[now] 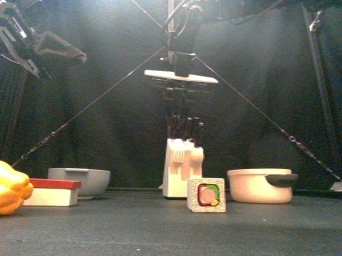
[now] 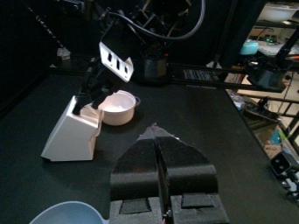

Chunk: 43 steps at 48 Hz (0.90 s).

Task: Grab cleaver with both hands

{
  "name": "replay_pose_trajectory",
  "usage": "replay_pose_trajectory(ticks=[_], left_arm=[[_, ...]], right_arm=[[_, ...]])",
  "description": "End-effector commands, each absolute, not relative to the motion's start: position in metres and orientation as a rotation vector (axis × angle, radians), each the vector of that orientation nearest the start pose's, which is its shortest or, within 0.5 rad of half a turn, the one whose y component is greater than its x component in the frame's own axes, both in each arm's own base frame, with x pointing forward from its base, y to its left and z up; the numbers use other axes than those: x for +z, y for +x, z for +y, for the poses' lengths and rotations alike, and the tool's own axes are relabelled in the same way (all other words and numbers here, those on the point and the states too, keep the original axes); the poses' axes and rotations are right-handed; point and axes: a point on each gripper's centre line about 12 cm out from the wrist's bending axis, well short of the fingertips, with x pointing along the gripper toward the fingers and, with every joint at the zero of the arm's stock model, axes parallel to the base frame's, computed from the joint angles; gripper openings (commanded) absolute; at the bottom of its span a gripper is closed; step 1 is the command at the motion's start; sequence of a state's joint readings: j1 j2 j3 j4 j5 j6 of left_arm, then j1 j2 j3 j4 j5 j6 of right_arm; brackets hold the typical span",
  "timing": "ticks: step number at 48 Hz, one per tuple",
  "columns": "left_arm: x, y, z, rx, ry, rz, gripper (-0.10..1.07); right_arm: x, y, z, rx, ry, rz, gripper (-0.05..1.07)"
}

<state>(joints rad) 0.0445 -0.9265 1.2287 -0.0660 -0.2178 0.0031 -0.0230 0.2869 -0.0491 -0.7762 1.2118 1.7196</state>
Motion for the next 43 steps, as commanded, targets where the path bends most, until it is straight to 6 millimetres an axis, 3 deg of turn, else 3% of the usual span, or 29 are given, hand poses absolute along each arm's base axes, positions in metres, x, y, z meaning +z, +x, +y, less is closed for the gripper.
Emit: replay_pose_trajectory(ticks=[1,23,43], left_arm=[[0.26,0.202,0.011,0.062,-0.061,0.071,-0.03],[0.26,0.202,0.011,0.064,-0.061,0.071,-0.03],[0.26,0.202,0.011,0.063,-0.059,0.071,-0.03]], right_arm=[[0.256,0.452,-0.09,-1.3,0.71,0.553,0.57],[0.279,0.448,-0.071,-1.322,0.68,0.531,0.57],[0.296,0.445,-0.066,-1.309,0.649,0.525,0.51]])
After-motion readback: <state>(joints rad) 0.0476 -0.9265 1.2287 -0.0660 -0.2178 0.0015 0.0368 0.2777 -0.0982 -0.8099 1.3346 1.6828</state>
